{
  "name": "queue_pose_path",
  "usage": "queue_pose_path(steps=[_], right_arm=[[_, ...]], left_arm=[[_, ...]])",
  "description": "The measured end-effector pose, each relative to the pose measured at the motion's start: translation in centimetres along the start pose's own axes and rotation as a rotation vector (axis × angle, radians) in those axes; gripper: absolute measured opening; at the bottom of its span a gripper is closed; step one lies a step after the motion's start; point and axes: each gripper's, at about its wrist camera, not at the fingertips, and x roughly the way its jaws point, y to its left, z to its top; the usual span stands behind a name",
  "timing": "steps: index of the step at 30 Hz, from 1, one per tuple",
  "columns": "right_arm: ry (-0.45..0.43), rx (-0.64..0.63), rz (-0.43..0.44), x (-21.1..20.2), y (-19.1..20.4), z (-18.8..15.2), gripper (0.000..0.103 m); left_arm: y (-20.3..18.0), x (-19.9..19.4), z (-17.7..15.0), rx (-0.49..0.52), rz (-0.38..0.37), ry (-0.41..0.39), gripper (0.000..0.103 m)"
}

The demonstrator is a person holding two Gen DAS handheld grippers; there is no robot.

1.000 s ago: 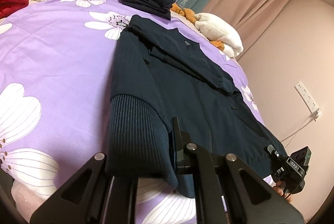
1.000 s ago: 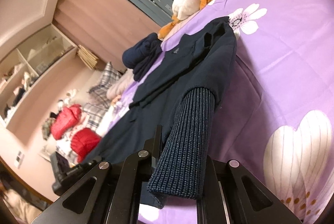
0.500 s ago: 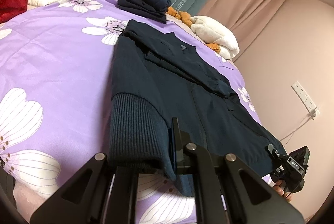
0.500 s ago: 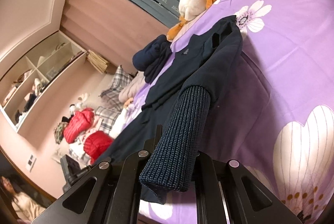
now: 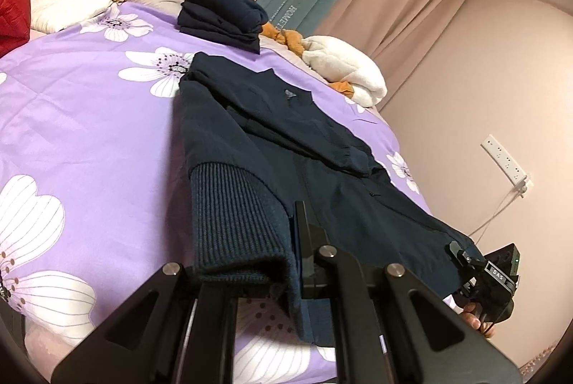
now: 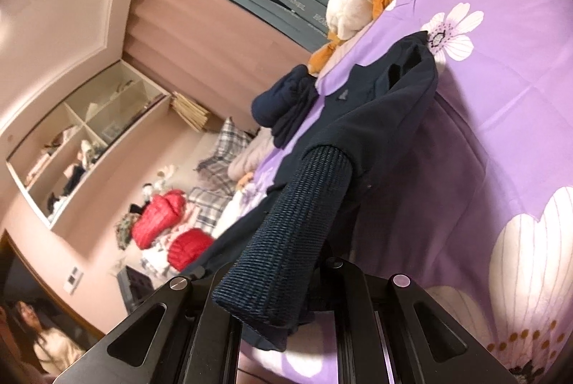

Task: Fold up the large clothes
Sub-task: 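Lift the held hem with both tools and fold it toward the collar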

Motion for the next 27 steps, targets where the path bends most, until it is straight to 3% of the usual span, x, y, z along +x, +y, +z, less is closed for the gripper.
queue_pose_path(steps=[27], right_arm=[[-0.051,-0.059,0.155,-3.0,3.3,0.5,0.012]], left_arm=[[-3.8,-5.3,1.4,0.091,-0.083,-0.045,0.008]])
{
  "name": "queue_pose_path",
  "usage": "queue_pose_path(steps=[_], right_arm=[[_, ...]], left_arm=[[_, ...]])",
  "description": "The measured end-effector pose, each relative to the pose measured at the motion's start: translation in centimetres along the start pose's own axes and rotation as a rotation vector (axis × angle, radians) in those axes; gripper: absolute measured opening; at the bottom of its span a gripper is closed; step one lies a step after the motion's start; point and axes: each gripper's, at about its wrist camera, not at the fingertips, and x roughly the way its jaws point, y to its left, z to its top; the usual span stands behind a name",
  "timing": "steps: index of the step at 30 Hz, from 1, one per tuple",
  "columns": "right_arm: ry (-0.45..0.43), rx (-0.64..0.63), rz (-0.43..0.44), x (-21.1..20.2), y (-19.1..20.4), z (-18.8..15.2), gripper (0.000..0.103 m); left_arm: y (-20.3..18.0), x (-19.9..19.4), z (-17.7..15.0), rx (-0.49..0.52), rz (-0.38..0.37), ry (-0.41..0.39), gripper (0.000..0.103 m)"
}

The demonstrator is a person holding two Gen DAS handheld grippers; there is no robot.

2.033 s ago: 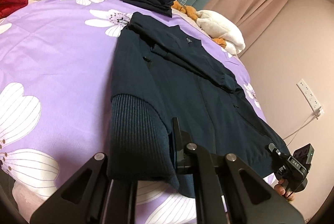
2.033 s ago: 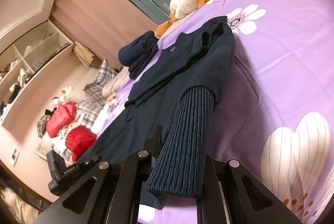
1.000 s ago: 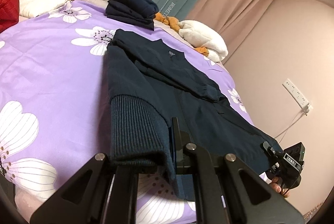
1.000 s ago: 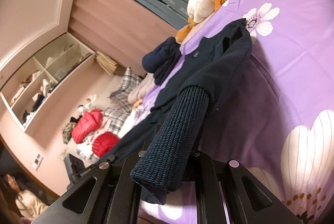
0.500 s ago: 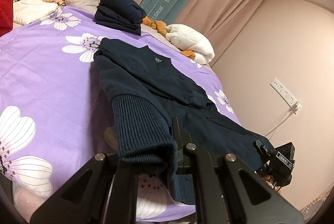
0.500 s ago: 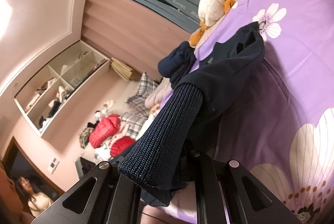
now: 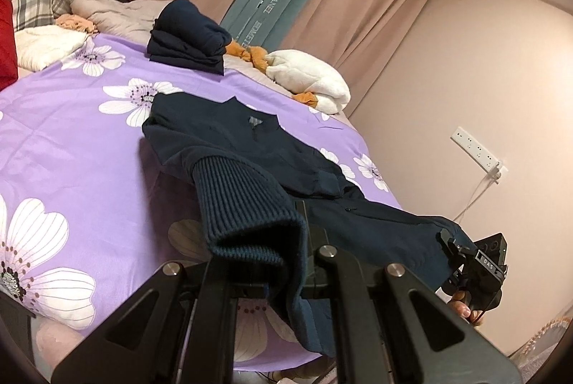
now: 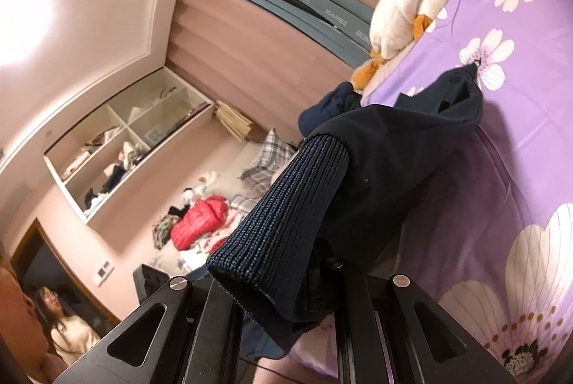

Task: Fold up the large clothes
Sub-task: 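Lift the held hem with both tools and fold it toward the collar, then lower the folded hem onto the collar edge with both tools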

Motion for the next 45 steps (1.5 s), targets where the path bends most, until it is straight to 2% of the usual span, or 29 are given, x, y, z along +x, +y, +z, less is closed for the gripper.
queue_pose_path(steps=[8,22,33,45], right_arm=[[-0.018,-0.024,0.03,-0.6,1.1,0.1,0.012],[-0.051,-0.085,0.097,-1.1,3.0,0.5,0.012],[-0.049,-0.07,0.057,0.0,1.6,1.4,0.012],[-0.075,-0.105,-0.028,3.0,1.1,5.0,0.012]], left_arm=[[-0.3,-1.8,0.3,-0.012,-0.027,-0.02,0.008],[-2.6,-4.2,1.0,0.053,-0.055,-0.074,0.008],[-1.8,-2.2,1.8,0.041,-0.031,-0.057,0.008],[1.1,1.9,5.8,0.004,0.078,-0.094,0.009]])
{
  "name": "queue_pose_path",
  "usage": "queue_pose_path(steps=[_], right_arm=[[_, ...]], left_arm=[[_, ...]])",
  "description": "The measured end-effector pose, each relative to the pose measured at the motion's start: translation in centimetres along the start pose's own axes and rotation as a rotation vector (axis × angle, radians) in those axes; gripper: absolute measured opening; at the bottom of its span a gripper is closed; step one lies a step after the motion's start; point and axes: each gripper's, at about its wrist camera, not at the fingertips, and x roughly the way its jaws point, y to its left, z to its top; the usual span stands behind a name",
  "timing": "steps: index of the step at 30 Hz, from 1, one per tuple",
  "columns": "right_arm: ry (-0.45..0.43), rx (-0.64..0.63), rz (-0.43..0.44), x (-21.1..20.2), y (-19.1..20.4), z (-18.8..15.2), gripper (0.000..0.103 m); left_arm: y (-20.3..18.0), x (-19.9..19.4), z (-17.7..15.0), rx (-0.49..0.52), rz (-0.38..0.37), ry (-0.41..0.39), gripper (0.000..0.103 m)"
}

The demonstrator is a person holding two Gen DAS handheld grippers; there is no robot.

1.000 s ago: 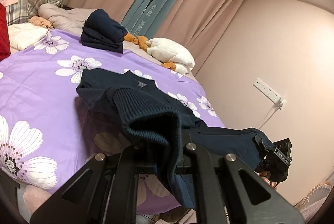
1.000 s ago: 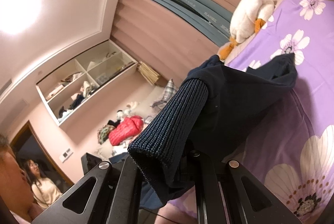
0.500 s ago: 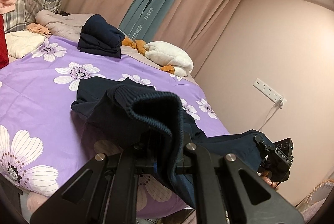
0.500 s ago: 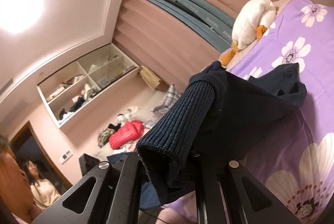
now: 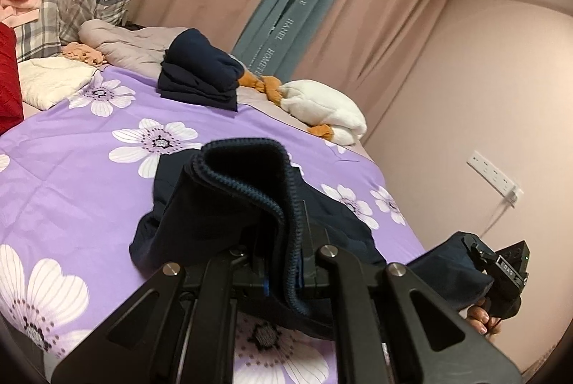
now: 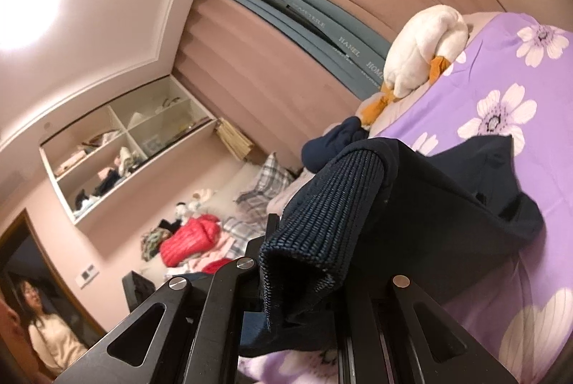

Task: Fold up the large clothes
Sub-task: 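Lower the folded hem onto the collar edge with both tools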

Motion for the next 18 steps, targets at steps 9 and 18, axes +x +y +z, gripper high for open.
queue_pose_path(steps=[9,18], right_arm=[[0.017,-0.018,-0.043,2.2,-0.3,1.4,0.012],[0.035,-0.035,-0.13,4.7,-1.0,2.6,0.012]], left_arm=[[0.8,3.2,2.2,0.001,0.043,0.026,0.009],[1.9,7.4,3.5,-0.022,0.071,0.064,0.01]])
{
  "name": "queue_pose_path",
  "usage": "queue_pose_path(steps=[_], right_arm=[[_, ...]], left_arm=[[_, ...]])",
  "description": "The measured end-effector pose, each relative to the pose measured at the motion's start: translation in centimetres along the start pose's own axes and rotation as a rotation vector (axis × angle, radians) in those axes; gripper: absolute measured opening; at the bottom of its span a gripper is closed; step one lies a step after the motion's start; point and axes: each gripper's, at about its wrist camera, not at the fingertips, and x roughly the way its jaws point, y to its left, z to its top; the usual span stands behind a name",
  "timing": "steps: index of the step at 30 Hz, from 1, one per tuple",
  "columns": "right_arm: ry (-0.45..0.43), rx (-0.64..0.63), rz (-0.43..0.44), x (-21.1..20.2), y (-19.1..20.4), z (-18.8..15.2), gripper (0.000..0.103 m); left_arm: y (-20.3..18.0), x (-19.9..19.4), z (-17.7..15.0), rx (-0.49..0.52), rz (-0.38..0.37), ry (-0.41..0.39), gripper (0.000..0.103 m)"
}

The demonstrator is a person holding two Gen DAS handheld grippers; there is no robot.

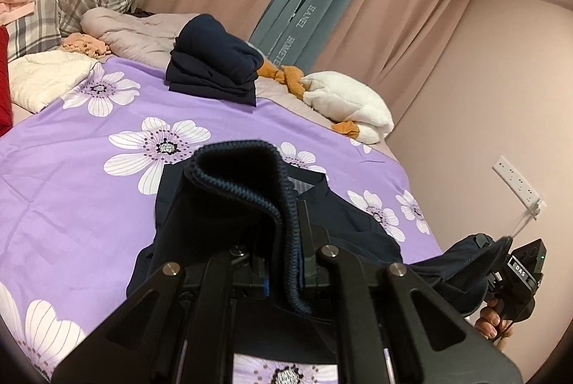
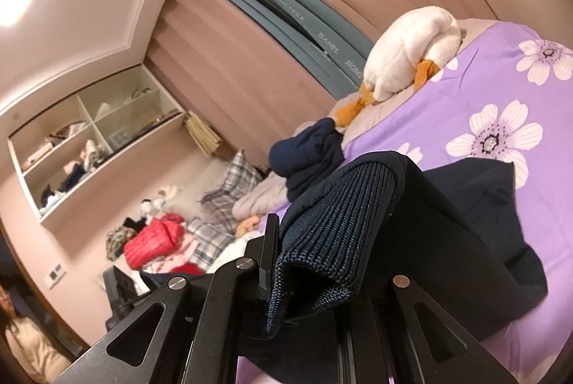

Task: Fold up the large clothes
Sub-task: 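Lower the folded hem onto the collar edge with both tools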

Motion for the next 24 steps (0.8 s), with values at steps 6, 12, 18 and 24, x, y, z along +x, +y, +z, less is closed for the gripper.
queue_pose_path(steps=[6,12,18,24], right_arm=[[0.018,-0.027,-0.066,2.1,-0.4,0.6,0.012],[0.021,-0.028,-0.133,4.2,-1.7,1.7,0.012],[0.057,-0.018,-0.219,6.5,-4.0,2.0,0.012],[0.111,0.011,-0.295,8.2,-6.4,1.6,0.012]], left_arm=[[1.3,3.4,1.0,-0.05,0.034,0.056,0.01],[2.8,6.3,2.4,-0.089,0.088,0.086,0.01],[4.7,9.6,2.0,-0.122,0.118,0.137,0.01],[5.3,13.0,1.6,-0.109,0.157,0.191,0.01]])
